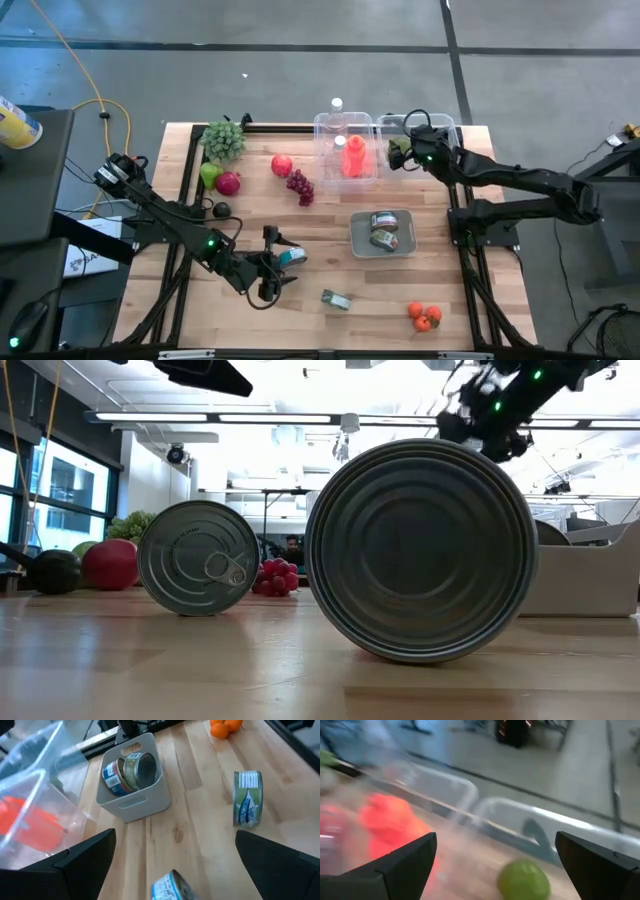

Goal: Pick & Place Food Item
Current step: Put the grapes into the right transparent bin

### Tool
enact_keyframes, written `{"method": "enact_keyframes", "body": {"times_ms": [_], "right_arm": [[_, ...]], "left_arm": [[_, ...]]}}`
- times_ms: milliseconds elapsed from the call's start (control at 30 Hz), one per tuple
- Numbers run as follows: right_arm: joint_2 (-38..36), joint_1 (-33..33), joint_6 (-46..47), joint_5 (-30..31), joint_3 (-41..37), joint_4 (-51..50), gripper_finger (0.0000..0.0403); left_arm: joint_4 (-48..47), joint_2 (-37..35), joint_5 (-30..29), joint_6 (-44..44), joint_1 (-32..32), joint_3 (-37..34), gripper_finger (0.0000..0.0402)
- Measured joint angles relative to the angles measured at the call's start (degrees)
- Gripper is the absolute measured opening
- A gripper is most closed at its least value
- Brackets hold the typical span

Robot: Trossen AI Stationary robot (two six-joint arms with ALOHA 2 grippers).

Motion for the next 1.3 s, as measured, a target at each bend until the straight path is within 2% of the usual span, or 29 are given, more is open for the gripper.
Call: {"method": "enact_keyframes", "body": {"times_ms": [200,433,600,767,900,1000,1200,1300], "right_arm": [[-6.6,10.3,-3.7,-0.3,0.0,3.5,0.0391],[-8.9,26.9,-10.0,-5.7,0.0,3.7,0.0391],[-6.5,39.0,-5.1,-5.3,-1.2,6.1,0.0391],[-2.3,49.2,-3.7,2.0,-3.0,14.3,0.0391],[2.1,54.7,-4.6,6.6,-3.2,18.0,0.0391],[5.2,57.3,-4.4,7.9,-3.2,19.6,0.0391],[9.2,59.5,-4.7,8.0,-3.2,25.1,0.0391],[9.3,59.8,-4.8,7.9,-3.2,25.6,0.0391]], "left_arm": [[-0.1,0.0,-0.8,6.8,0.0,0.0,0.0400],[0.0,0.0,-11.0,9.5,0.9,0.0,0.0400],[-0.5,0.0,-15.8,9.5,2.5,0.0,0.0400],[-3.9,0.0,-16.2,9.2,3.7,0.0,0.0400],[-8.9,0.0,-15.8,8.0,6.0,0.0,0.0400],[-12.0,0.0,-11.3,3.7,9.4,0.0,0.0400],[-17.0,-0.3,12.4,0.0,21.3,0.0,0.0400],[-18.8,-0.3,17.7,0.0,28.0,0.0,0.0400]]}}
